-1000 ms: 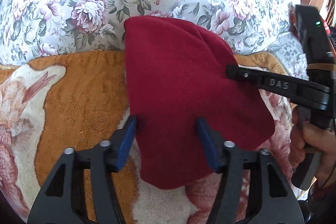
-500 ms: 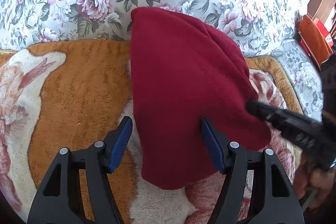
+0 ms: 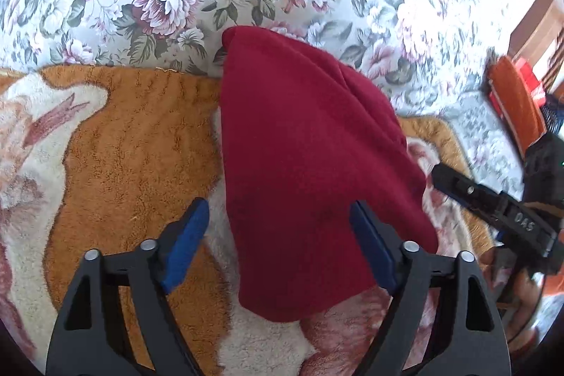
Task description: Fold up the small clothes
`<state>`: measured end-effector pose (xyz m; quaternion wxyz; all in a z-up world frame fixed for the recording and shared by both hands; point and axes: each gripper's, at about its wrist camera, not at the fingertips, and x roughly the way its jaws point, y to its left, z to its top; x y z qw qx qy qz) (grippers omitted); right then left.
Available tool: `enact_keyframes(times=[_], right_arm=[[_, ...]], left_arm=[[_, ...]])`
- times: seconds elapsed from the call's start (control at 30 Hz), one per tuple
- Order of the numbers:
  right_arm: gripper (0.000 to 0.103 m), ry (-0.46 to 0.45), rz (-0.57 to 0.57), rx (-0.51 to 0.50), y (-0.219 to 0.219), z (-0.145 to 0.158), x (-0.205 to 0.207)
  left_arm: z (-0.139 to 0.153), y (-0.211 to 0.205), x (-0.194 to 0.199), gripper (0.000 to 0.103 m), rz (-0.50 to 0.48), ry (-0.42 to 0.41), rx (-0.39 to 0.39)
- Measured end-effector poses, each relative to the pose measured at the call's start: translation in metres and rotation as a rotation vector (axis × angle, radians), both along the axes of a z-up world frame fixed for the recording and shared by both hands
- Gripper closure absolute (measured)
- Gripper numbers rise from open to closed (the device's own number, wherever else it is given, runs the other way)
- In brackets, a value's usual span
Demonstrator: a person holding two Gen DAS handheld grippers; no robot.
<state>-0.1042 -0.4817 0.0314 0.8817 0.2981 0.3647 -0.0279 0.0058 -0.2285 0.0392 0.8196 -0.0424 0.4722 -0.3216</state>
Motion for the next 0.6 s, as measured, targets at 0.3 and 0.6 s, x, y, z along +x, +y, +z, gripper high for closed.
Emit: enact_keyframes(times=[0.3, 0.6], right_arm=[[0.043, 0.012, -0.011, -0.001, -0.003, -0.001, 0.009], [0.043, 0.030, -0.016, -0.012, 0.002, 0.003, 0.044]], left_arm=[[0.001, -0.003, 0.011, 0.020, 0.037, 0.033, 0.019], [0.000, -0.008, 0.011, 0.020, 0.035, 0.065, 0.020]])
